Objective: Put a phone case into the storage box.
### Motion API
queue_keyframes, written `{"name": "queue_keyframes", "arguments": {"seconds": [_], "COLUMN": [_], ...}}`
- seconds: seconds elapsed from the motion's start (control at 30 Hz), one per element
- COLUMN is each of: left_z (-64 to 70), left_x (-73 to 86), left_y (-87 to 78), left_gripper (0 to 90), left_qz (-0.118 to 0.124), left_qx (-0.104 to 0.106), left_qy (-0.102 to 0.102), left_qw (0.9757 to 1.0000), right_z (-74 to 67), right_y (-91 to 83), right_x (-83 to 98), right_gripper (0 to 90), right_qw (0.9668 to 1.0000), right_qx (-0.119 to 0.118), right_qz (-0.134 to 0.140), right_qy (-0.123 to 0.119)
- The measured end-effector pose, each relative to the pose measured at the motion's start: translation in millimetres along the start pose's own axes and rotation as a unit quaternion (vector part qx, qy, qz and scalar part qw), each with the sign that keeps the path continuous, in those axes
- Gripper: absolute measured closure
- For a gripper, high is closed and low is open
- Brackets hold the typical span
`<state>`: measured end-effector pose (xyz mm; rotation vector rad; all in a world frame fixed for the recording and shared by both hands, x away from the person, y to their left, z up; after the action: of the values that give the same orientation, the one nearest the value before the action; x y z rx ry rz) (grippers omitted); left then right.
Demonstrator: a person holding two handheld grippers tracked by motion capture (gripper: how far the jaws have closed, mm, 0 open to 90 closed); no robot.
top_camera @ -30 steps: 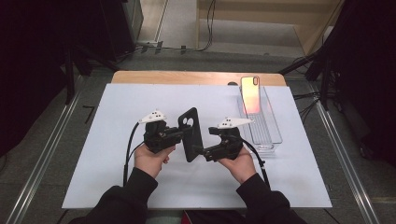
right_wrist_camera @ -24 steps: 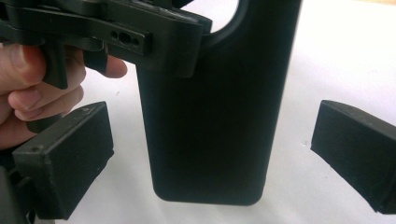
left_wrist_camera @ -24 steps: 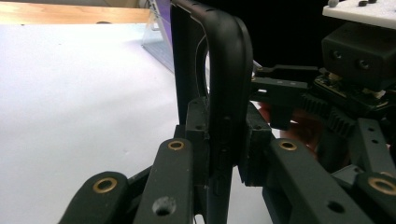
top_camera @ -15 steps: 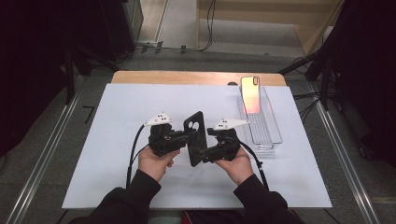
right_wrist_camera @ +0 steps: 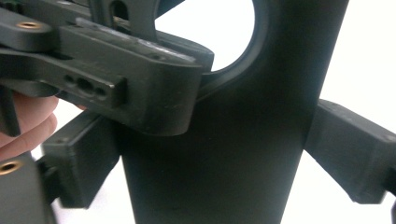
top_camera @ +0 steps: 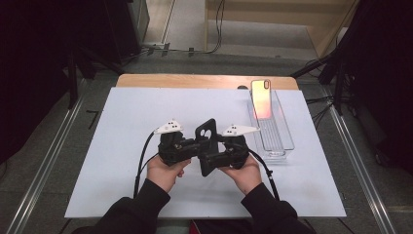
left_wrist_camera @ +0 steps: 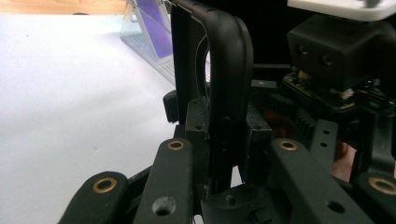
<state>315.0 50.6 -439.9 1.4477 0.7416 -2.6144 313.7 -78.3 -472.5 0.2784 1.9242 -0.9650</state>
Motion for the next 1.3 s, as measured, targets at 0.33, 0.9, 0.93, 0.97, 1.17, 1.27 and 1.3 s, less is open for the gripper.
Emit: {"name": "queue_keyframes", "arguments": {"seconds": [0.33, 0.9, 0.93, 0.97, 1.17, 1.27, 1.3], "left_z": [1.1, -1.6, -1.1, -0.5, 2.2, 1.6, 0.7], "left_x": [-2.2, -7.4, -7.3, -6.9, -1.3, 3.0, 4.4], "left_y": [-2.6, -19.1, -20.1, -20.7, -23.2, -23.7, -24.3], "left_gripper": [71.8, 40.7, 40.3, 40.2, 36.5, 34.0, 33.7], "left_qz": [0.01, -0.013, -0.017, -0.019, -0.044, -0.06, -0.063], "left_qx": [-0.001, 0.009, 0.009, 0.014, 0.024, 0.034, 0.034], "left_qy": [-0.001, -0.037, -0.038, -0.038, -0.029, -0.031, -0.029], "left_qw": [0.9999, 0.9992, 0.9991, 0.999, 0.9983, 0.9972, 0.997], "right_z": [-2.4, 16.4, 17.3, 18.3, 23.4, 25.0, 25.5], "right_y": [-2.6, -1.2, -1.6, -1.7, -4.4, -6.1, -6.5], "right_x": [-0.6, 6.0, 6.2, 6.1, 5.2, 4.3, 3.9], "right_gripper": [11.7, 11.7, 11.7, 11.7, 11.7, 11.7, 11.7], "right_qw": [0.9998, 0.999, 0.9989, 0.9989, 0.9985, 0.9985, 0.9984], "right_qx": [0.008, 0.04, 0.042, 0.044, 0.053, 0.054, 0.054], "right_qz": [0.003, -0.018, -0.019, -0.018, -0.016, -0.015, -0.014], "right_qy": [-0.016, -0.008, -0.007, -0.008, -0.005, -0.002, -0.001]}}
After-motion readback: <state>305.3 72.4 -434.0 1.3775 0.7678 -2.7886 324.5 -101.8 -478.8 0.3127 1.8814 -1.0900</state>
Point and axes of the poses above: each handheld gripper's, and its own axes: y roughly forward along the jaws, x roughly out of its underside, z roughly to its right, the point moved 5 cm from there along y, roughly forward along the jaws, and after that the axes turned 5 degrees about x, right-handed, at the moved point
